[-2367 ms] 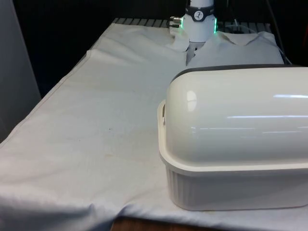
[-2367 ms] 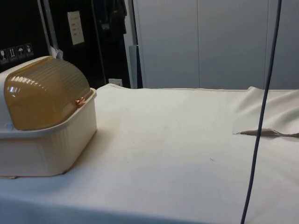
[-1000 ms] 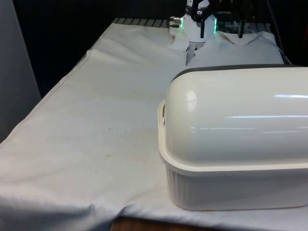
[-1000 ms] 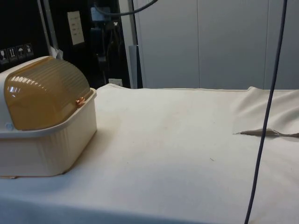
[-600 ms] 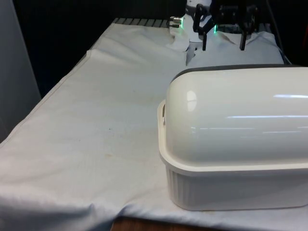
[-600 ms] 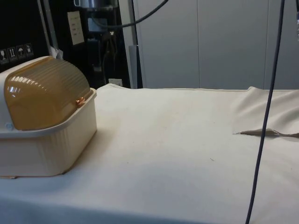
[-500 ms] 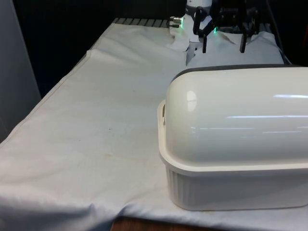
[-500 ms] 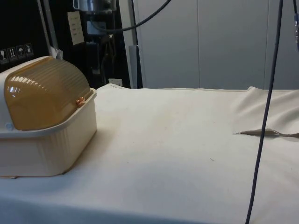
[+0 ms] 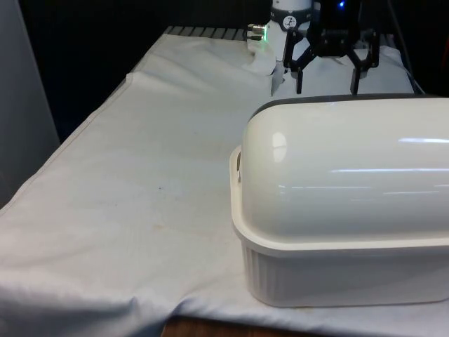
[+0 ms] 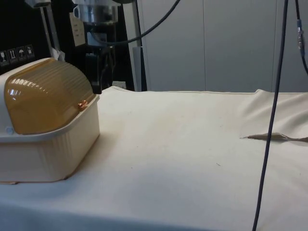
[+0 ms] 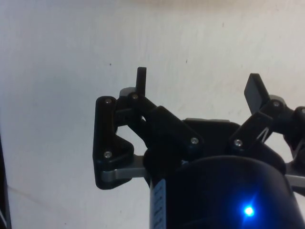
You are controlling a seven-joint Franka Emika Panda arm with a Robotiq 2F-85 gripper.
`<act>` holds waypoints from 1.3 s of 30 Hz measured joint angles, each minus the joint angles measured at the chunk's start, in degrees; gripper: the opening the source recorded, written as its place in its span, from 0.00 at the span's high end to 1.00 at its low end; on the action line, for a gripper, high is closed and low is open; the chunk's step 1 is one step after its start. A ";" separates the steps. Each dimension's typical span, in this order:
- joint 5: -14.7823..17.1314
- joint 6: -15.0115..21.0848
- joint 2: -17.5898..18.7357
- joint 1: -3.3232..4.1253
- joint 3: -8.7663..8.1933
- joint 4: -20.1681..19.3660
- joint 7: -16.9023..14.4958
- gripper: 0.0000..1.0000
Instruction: Open the lid, then close it.
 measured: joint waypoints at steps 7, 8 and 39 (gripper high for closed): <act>0.00 2.98 1.38 0.00 0.00 -0.40 -0.23 0.00; 0.00 3.38 1.60 0.00 0.00 -0.40 -0.29 0.00; 0.40 8.31 7.51 -0.40 -0.11 2.92 -0.29 0.30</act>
